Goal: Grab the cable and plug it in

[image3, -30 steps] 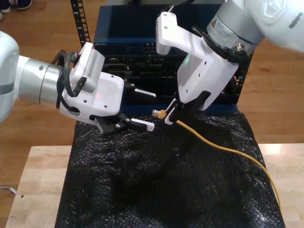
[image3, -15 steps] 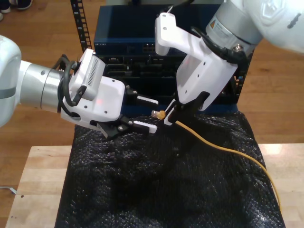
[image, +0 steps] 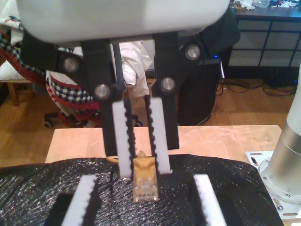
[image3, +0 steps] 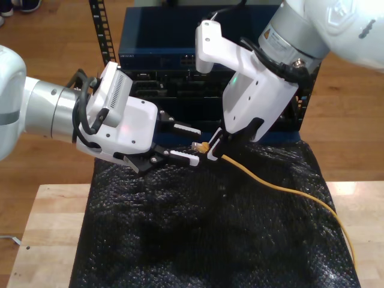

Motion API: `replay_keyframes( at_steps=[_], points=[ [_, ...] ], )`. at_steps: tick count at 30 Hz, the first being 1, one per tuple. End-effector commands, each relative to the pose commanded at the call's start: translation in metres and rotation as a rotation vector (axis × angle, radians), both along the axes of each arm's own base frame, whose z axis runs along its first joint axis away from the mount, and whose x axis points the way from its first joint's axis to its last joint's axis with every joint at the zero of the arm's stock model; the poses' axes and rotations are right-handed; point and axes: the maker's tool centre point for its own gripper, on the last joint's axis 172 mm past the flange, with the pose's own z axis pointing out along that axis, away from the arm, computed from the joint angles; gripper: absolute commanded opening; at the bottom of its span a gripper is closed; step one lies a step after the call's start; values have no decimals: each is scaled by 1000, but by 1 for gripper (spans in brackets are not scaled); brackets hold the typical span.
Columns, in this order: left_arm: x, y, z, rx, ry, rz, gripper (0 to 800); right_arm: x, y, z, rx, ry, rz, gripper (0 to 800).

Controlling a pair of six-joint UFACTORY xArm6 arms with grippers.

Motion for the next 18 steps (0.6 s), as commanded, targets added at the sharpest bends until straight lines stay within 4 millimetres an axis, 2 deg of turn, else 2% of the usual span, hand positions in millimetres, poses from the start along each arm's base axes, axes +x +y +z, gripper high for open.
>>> replay_keyframes(
  at_steps=[3, 7, 18],
  points=[
    [0, 0, -1, 0, 3, 0, 409, 0, 0, -1, -1, 1, 0, 16],
    [-2, 0, -4, -2, 14, 0, 323, 0, 0, -2, -2, 4, 0, 16],
    [-3, 0, -5, -2, 19, 2, 146, 0, 0, -2, -2, 4, 0, 18]
  ],
)
